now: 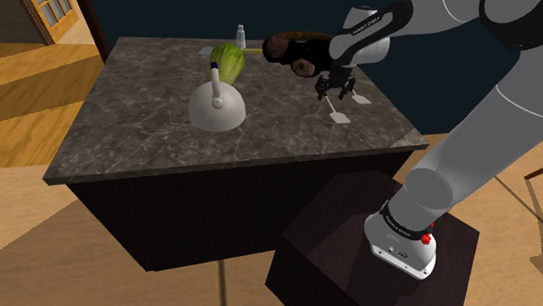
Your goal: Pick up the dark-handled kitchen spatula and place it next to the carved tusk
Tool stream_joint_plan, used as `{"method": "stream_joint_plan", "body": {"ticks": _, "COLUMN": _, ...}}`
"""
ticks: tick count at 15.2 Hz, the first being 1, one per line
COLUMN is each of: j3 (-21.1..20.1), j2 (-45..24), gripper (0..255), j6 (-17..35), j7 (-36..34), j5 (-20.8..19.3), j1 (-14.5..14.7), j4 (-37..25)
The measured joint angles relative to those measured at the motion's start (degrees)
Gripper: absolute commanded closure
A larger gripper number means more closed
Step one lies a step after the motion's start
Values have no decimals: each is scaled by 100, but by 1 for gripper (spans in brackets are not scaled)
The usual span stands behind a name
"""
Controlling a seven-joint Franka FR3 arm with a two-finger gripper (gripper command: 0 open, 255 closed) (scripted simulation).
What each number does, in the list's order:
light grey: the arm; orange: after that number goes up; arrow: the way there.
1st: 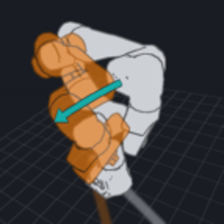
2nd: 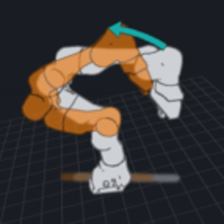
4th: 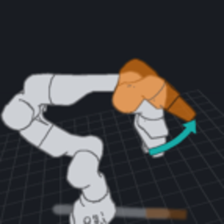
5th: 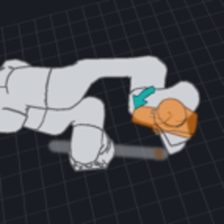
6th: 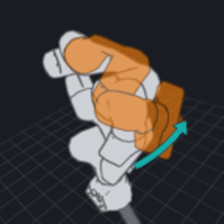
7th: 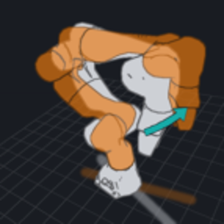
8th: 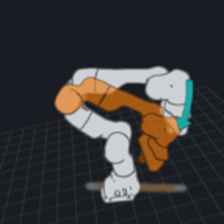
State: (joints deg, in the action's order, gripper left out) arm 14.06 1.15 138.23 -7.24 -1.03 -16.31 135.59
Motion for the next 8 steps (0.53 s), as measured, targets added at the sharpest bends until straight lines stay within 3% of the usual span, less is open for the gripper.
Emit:
{"method": "stream_joint_plan", "body": {"ticks": 4, "j3": 1, "j2": -8, "gripper": 0, "j6": 16, "j7": 3, "j5": 3, "j1": -1, "j4": 6}}
{"method": "stream_joint_plan", "body": {"ticks": 5, "j3": 1, "j2": -8, "gripper": 255, "j6": 16, "j7": 3, "j5": 3, "j1": -1, "j4": 6}}
{"method": "stream_joint_plan", "body": {"ticks": 8, "j3": 1, "j2": -8, "gripper": 255, "j6": 16, "j7": 3, "j5": 3, "j1": -1, "j4": 6}}
